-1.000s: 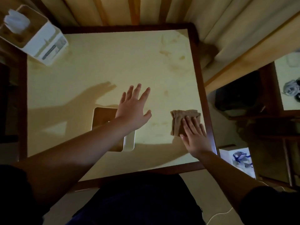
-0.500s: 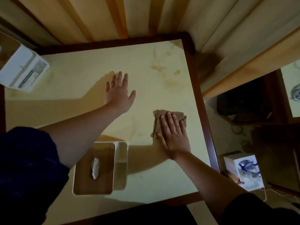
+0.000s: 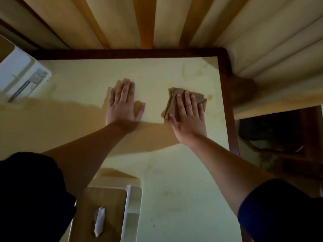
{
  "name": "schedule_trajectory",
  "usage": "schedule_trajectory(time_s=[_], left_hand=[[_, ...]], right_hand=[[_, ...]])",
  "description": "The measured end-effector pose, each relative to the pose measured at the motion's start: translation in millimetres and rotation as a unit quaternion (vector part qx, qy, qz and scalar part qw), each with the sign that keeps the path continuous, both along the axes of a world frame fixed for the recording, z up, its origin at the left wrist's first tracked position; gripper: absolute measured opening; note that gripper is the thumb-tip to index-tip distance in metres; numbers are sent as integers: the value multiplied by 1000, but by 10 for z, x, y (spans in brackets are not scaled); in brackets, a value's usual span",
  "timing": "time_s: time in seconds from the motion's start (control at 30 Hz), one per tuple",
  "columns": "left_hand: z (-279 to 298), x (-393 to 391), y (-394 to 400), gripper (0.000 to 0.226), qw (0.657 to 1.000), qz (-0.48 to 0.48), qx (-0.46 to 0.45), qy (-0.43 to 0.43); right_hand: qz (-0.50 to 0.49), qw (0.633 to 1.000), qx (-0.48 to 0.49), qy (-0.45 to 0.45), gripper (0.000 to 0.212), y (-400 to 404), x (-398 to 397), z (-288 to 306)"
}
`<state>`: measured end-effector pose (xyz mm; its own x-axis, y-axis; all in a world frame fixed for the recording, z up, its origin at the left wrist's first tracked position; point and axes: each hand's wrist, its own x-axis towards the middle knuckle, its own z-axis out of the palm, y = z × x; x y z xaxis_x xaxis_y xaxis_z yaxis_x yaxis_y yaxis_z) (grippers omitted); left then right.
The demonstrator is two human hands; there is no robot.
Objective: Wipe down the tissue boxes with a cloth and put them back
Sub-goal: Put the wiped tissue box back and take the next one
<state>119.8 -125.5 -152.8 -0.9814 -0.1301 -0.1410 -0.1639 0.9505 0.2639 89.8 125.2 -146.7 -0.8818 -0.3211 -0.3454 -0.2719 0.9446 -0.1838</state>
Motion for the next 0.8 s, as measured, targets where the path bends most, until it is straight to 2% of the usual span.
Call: schedule_trajectory(time_s=[0.27,0.43,0.67,0.8], left_hand=[[-145,-1,-57,83,999,-4,-17,35],[-128,14,-64,82,999,-5,-3,53],[-132,-2,-49,81,998,-5,1,61],[-137,-4,-59,82,998,-5,3,61]], right_hand=[[5,999,13,45,75,-715,-1457,-17],[26,999,1,46,75,-638,-1543,23],[-48,997,39,39,73,202,-1780,94],[-71,996,31,40,73,195,-1773,84]])
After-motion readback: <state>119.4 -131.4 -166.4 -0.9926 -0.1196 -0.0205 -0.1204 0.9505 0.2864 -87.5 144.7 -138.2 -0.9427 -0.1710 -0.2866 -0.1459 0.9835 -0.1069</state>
